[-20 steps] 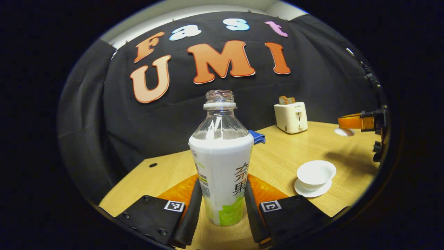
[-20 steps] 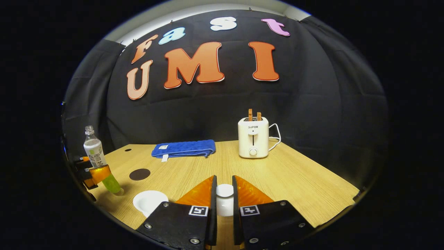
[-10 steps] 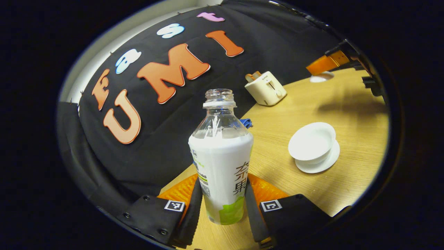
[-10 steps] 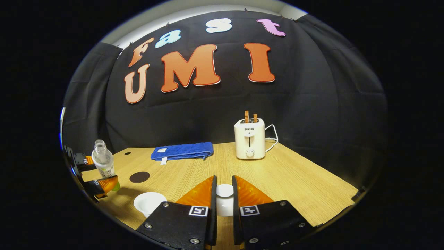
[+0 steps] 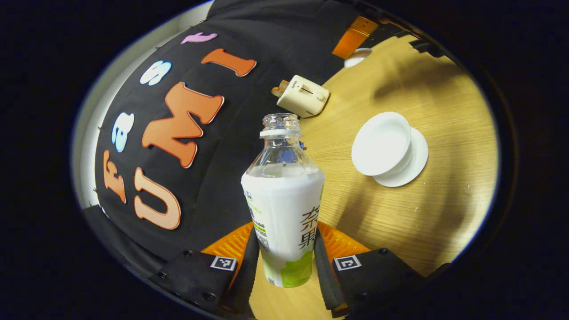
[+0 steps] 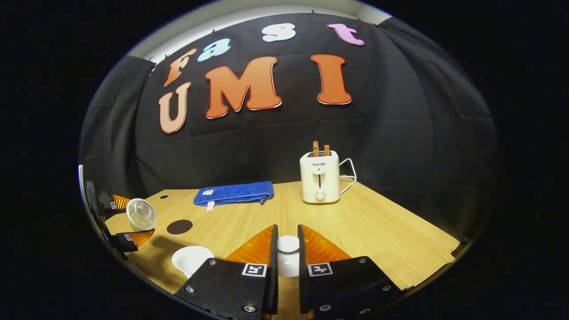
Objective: Open the teacup lid with one hand, grasp the water bottle and pour water into the teacup with the other hand; after pouring, place the water bottle on the coaster and then close the teacup lid.
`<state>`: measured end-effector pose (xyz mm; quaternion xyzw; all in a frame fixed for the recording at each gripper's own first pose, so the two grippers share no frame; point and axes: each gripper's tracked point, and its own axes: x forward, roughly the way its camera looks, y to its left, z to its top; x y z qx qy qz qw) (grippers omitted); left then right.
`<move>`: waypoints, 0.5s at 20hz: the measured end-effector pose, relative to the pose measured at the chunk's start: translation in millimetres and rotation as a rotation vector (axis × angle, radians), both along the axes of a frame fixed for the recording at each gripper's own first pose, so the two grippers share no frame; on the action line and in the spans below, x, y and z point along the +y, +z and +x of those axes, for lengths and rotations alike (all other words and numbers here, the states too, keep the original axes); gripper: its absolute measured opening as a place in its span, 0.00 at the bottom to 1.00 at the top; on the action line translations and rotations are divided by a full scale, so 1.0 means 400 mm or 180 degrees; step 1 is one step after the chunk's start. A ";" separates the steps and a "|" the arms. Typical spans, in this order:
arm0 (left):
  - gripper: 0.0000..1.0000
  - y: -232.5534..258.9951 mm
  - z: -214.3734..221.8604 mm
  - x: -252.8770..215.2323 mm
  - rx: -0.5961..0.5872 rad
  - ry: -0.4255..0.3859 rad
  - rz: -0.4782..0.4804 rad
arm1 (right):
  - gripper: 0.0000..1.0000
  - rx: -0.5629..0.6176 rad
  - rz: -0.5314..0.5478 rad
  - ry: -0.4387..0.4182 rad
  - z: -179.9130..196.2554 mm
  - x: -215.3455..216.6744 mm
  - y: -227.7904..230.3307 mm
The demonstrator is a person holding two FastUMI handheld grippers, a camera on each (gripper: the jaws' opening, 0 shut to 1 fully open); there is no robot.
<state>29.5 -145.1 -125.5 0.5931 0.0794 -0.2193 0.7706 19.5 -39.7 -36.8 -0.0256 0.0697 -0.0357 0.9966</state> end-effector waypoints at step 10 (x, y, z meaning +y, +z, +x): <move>0.65 -0.026 0.014 -0.012 -0.0110 -0.0387 0.0958 | 0.19 0.0018 0.0022 -0.0017 0.000 -0.011 -0.002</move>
